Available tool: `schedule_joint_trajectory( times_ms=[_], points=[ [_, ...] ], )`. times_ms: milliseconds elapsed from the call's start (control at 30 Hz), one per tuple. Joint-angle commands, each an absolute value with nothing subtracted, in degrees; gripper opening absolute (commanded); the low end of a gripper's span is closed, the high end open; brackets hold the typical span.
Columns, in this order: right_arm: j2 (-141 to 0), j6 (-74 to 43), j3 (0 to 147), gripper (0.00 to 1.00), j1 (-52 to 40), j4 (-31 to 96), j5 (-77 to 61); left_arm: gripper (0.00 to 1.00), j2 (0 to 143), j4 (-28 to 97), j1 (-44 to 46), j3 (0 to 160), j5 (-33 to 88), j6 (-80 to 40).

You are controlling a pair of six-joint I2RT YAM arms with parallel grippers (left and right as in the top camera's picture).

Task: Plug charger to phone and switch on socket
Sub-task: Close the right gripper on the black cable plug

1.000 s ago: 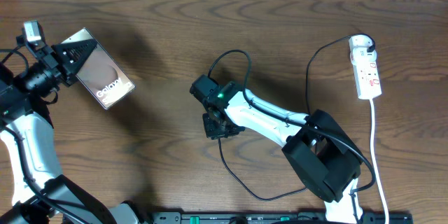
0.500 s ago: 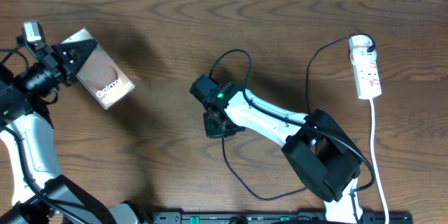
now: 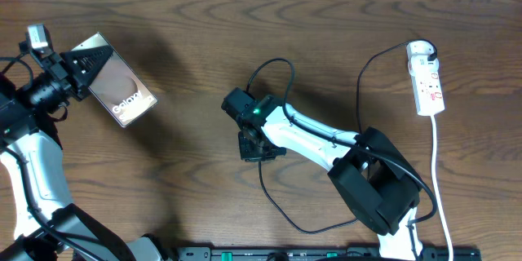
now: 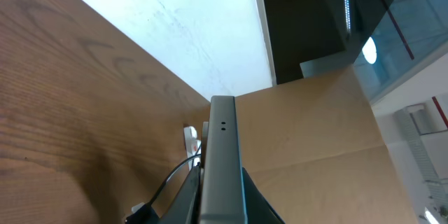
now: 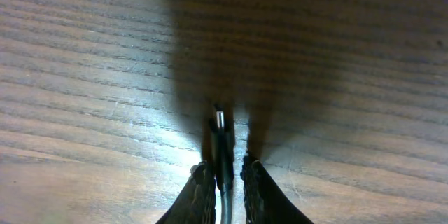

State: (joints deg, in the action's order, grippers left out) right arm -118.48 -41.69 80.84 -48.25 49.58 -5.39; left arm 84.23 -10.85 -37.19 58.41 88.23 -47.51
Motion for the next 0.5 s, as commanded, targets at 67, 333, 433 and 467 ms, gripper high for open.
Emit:
schedule_joint_trajectory(
  times_ms=[67,333,433,467],
  points=[
    [-120.66,-43.27,80.62,0.11,-48.38,49.89,-4.49,0.07,84.14,-11.18,-37.32,58.54,90.00,-46.48],
    [-120.66,-42.78,80.62,0.11,-48.38,48.97,-4.43,0.07,84.14,-11.18,-37.32,58.54,90.00,-46.09],
    [-120.66,-42.78,80.62,0.10,-48.38,48.97,-4.45,0.07,84.14,-11.18,-37.32,58.54,90.00,-46.09],
    [-120.66,-42.78,80.62,0.09,-48.36,49.01,-4.45,0.08,84.14,-11.18,-37.32,58.54,90.02,-46.09]
  ],
)
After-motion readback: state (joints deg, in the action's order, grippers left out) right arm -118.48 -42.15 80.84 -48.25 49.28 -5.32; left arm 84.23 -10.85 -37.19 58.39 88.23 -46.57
